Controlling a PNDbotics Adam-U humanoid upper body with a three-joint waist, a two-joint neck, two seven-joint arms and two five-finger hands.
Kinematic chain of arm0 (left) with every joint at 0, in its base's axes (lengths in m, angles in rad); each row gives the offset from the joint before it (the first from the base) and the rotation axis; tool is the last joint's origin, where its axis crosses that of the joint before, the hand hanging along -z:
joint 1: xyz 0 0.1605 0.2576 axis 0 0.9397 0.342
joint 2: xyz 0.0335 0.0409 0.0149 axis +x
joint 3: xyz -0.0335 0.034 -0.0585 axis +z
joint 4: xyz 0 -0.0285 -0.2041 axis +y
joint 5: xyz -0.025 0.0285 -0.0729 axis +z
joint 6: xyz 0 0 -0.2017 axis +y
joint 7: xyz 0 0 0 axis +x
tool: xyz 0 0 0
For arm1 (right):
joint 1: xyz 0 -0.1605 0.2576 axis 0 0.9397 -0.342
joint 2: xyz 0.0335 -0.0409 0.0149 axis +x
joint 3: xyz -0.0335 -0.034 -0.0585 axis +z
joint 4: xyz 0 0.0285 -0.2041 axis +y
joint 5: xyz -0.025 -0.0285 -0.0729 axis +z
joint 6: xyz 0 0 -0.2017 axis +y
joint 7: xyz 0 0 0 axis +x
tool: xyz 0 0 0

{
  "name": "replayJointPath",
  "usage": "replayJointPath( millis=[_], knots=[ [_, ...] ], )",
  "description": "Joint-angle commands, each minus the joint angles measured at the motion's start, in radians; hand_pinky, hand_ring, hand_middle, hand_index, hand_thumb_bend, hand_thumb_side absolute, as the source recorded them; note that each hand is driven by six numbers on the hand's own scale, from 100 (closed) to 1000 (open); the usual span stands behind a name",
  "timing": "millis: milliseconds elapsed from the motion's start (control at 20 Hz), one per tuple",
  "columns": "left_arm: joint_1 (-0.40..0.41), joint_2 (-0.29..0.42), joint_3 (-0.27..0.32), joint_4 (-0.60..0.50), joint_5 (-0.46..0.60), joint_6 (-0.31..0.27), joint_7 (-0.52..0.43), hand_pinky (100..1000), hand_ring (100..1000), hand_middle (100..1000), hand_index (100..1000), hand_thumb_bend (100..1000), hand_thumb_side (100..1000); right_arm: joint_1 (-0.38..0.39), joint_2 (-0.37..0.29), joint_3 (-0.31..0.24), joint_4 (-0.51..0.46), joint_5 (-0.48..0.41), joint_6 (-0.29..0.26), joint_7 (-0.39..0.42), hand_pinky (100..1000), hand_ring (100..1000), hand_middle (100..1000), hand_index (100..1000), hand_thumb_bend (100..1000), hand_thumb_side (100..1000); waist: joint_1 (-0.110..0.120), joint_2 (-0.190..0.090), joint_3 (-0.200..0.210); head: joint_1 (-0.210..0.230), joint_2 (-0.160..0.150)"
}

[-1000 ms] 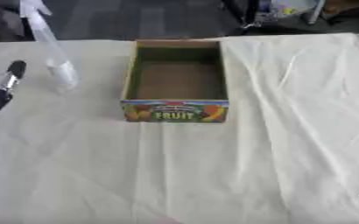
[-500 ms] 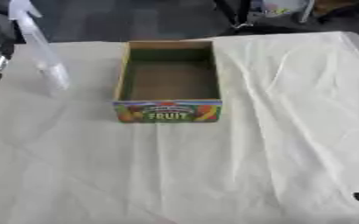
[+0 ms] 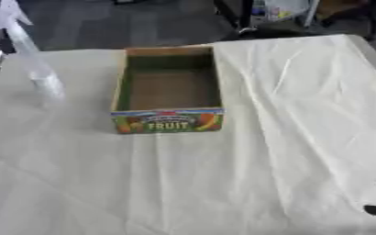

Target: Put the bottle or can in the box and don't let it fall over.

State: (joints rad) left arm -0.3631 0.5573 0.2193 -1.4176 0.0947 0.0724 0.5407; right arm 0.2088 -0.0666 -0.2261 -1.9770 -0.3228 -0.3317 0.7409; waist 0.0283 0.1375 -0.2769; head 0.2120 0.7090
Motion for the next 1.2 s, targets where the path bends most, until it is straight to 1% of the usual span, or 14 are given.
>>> replayJointPath(
  millis=[50,350,750,1200],
  knots=[
    [-0.037,0.055,-0.015,0.017,0.018,-0.021,-0.019,796,808,656,891,785,302,-0.003,-0.009,0.004,-0.023,0.001,0.000,0.005,789,1000,1000,1000,100,470,0.000,-0.015,-0.003,-0.004,-0.013],
    [-0.094,0.066,-0.047,0.061,0.021,-0.020,-0.051,796,809,655,891,783,297,-0.004,-0.009,0.010,-0.023,0.002,0.005,0.011,789,1000,1000,1000,100,470,0.002,-0.013,-0.012,-0.001,-0.014],
    [-0.173,0.084,-0.079,0.126,0.034,-0.012,-0.056,795,807,648,888,772,286,-0.005,-0.009,0.016,-0.023,0.001,0.009,0.020,789,1000,1000,1000,100,470,0.002,-0.012,-0.027,0.003,-0.019],
    [-0.220,0.105,-0.102,0.181,0.056,0.002,-0.078,797,810,647,888,776,278,-0.007,-0.009,0.021,-0.023,0.001,0.014,0.026,789,1000,1000,1000,100,470,0.003,-0.011,-0.037,0.004,-0.021]
  ],
)
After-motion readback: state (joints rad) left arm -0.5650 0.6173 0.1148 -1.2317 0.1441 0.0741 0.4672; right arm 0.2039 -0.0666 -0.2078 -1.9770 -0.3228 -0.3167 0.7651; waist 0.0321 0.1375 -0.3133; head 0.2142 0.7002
